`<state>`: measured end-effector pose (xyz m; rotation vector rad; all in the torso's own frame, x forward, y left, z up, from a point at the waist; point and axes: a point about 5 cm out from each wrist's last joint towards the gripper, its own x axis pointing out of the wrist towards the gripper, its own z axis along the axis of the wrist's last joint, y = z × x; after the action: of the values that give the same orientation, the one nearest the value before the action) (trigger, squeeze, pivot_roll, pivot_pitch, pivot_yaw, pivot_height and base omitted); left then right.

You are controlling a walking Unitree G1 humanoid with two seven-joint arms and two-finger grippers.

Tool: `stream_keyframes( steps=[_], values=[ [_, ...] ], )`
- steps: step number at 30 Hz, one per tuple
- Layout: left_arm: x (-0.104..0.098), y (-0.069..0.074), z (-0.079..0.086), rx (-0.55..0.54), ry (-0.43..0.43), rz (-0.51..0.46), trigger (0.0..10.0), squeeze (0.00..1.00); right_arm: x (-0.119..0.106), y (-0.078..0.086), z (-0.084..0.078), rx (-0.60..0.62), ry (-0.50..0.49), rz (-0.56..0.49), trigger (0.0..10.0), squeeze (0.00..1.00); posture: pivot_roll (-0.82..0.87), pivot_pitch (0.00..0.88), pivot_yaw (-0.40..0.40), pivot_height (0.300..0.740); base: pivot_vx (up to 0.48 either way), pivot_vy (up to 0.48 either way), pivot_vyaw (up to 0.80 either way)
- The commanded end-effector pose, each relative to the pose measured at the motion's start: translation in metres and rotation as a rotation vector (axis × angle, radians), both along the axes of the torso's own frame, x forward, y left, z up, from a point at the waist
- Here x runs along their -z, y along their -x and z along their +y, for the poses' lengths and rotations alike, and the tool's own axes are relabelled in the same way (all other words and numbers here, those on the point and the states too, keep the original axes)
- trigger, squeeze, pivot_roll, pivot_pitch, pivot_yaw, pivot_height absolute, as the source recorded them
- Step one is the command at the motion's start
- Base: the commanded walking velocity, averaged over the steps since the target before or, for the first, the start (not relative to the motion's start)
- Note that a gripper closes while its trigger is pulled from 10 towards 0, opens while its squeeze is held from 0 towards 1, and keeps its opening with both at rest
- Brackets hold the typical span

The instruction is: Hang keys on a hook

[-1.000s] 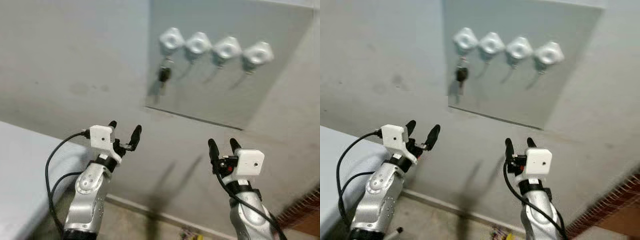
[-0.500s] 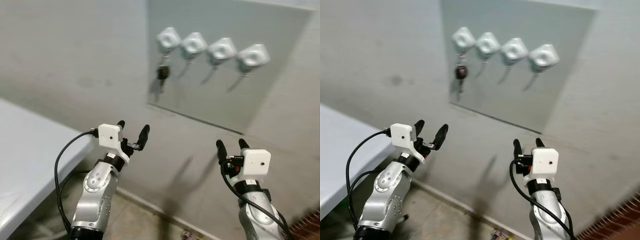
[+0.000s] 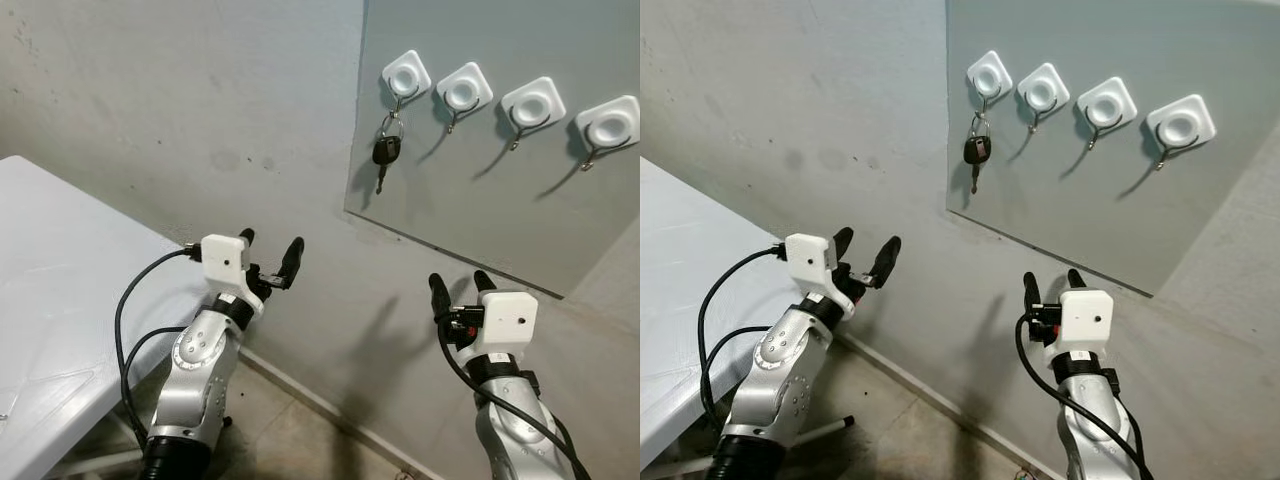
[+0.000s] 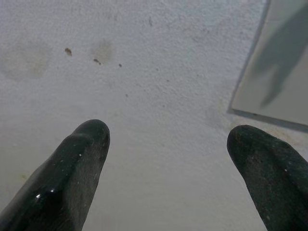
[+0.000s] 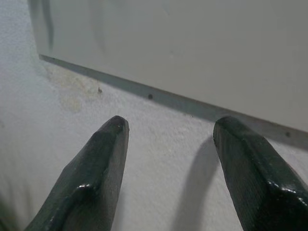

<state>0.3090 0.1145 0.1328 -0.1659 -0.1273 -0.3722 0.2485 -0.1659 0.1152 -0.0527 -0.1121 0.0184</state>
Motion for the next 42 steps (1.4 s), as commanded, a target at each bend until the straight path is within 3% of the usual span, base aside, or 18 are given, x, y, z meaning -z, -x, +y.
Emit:
stream_keyframes(
  steps=[1,9,12,17,28,42],
  values=[
    [-0.001,-0.003,0.002,0.0,-0.018,0.0,10.0,0.0,-0.002,-0.002,-0.002,0.006,0.001,-0.006,10.0,0.0,-0.04,0.0,0.017,0.74,0.0,0.0,0.8],
    [0.001,-0.001,0.0,0.003,-0.017,-0.003,10.0,0.0,-0.003,-0.002,-0.001,-0.008,0.005,-0.007,10.0,0.0,-0.03,0.0,0.003,0.74,0.0,0.0,0.8],
    [0.005,0.002,-0.001,0.006,-0.018,0.009,10.0,0.0,-0.002,0.0,-0.004,0.003,-0.067,-0.007,10.0,0.0,-0.03,0.0,-0.004,0.74,0.0,0.0,0.0],
    [0.011,0.009,-0.003,0.008,-0.014,0.026,10.0,0.0,0.0,0.004,-0.004,-0.008,-0.007,0.003,10.0,0.0,-0.03,0.0,-0.018,0.74,0.0,0.0,0.0],
    [0.015,0.014,-0.004,0.009,-0.016,0.04,10.0,0.0,0.004,0.009,-0.005,-0.01,0.001,0.025,10.0,0.0,-0.02,0.0,-0.027,0.74,0.0,0.0,0.04],
    [0.017,0.018,-0.003,0.008,-0.018,0.056,10.0,0.0,0.007,0.015,-0.003,-0.008,0.001,0.045,10.0,0.0,-0.02,0.0,-0.024,0.74,0.0,0.0,0.8]
  ],
)
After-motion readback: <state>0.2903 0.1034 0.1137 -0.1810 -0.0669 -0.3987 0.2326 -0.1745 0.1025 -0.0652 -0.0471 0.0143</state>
